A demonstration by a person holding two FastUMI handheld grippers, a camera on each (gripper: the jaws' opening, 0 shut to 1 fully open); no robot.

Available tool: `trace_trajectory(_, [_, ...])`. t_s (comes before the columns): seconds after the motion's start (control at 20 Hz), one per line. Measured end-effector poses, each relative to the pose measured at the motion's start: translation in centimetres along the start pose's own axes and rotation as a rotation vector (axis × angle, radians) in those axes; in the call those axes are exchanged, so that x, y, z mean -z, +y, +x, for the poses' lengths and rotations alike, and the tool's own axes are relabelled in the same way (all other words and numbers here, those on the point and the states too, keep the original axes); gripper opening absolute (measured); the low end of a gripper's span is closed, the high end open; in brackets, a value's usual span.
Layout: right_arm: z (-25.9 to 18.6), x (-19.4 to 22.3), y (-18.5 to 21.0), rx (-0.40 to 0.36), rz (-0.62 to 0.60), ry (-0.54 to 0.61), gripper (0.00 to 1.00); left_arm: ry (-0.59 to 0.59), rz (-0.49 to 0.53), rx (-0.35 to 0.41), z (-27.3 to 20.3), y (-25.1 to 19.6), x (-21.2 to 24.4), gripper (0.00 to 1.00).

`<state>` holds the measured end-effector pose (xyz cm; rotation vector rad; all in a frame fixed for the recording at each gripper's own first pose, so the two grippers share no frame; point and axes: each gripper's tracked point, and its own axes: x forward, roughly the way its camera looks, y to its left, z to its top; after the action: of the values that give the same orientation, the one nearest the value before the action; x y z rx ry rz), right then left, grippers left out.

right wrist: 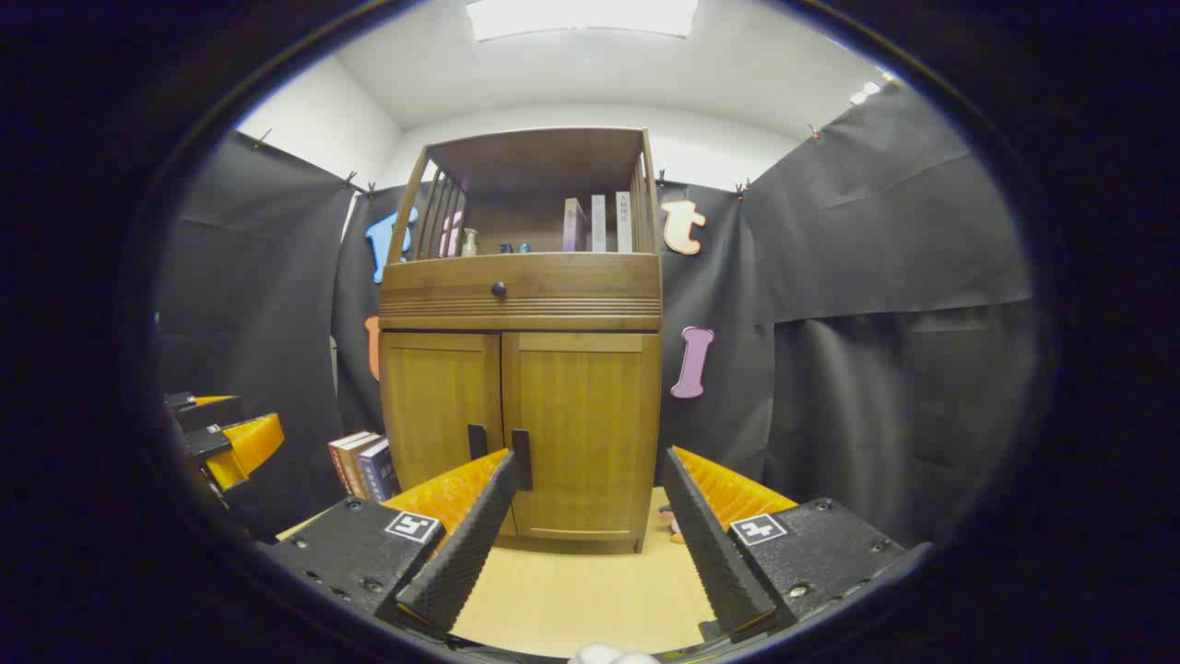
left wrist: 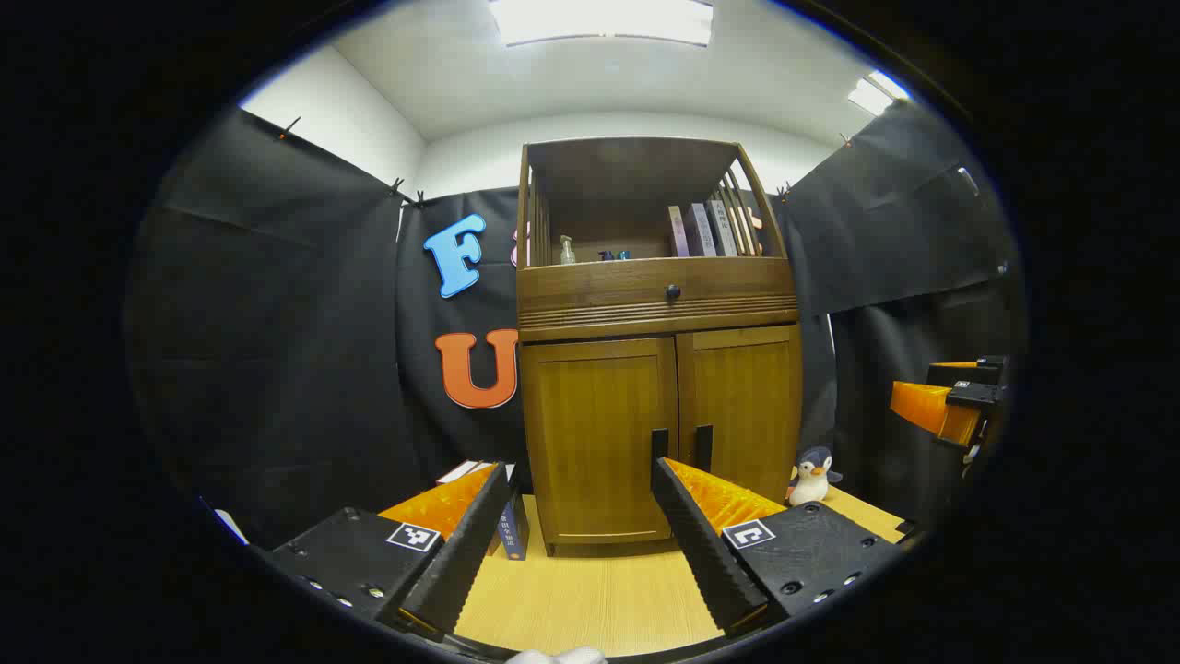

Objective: Open the right door of the double-door shoe cabinet with the right hand, and open the left door with the left hand.

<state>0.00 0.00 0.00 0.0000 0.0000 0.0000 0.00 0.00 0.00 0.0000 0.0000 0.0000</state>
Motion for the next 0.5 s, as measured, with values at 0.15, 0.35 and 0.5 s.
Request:
trace_trajectory(0.15, [-0.03, -0.28, -0.11, 0.01, -0.002, -0.006, 1.0, 0.007, -0.005, 0.004, 0.05, 0.05, 0.18, 0.95])
trace_trajectory(0.35, [-0.01, -0.15, -0.26, 0.024, 0.008, 0.0, 1.0, 0.009, 0.0, 0.012, 0.21, -0.07, 0.06, 0.95])
trace_trajectory(0.5, [0.03, -0.14, -0.26, 0.037, 0.005, 0.003, 1.0, 0.011, 0.005, 0.018, 0.31, -0.11, 0.13, 0.95])
